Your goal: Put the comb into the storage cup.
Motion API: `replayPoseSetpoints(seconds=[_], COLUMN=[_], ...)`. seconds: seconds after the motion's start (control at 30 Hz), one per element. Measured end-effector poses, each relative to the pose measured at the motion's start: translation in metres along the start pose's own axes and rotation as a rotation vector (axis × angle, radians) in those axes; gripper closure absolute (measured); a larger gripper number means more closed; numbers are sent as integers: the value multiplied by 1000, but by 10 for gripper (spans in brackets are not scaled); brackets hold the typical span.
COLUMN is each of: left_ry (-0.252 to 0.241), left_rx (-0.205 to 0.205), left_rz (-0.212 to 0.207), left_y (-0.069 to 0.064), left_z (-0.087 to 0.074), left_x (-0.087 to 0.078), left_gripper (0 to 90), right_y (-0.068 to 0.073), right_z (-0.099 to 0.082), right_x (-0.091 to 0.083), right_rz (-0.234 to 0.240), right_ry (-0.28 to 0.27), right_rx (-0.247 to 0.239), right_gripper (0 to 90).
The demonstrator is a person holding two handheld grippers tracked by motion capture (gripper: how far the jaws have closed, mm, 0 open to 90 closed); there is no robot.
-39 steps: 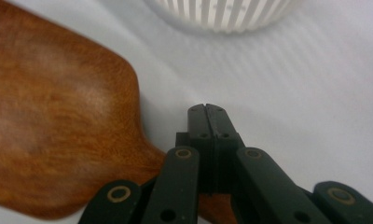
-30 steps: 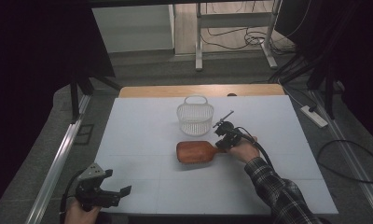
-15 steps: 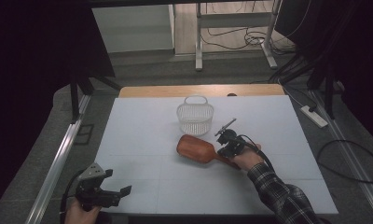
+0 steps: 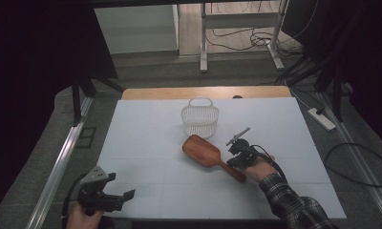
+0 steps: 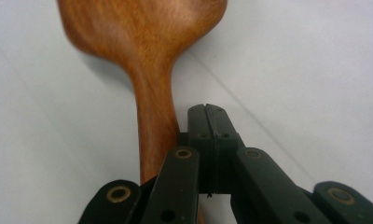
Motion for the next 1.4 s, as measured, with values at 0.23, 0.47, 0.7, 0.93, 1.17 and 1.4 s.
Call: replayPoseSetpoints(seconds=[0.23,0.47,0.7,0.93,1.17,1.4], left_ry=[0,1,1,2,3,3], left_rx=[-1,0,0,1,2,3], left_rz=[0,1,1,2,2,1], left_y=[0,0,0,0,0,0], left_z=[0,0,0,1,1,0], left_x=[0,1,1,1,1,1], left_gripper=[34,34,35,35,35,36], right_y=[12,18,16,17,18,21], right_z=[-6,-11,-9,-2,0,3], right_x=[-4,-5,-11,-26,-34,-35], right_rz=[16,12,-4,-42,-66,-74], right_ry=[-5,-1,-27,-83,-113,-114], right_rx=[-5,-14,-15,-21,-13,-12], right_gripper=[893,893,892,762,550,354])
Point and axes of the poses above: each handheld gripper's, and its own axes: x roughly forward along the jaws, z roughly out of its top, y roughly to its left, the point moved 5 cm from there along x, roughly forward along the jaws, and after that the axes turned 4 degrees about -y, right-handed, at the moved point
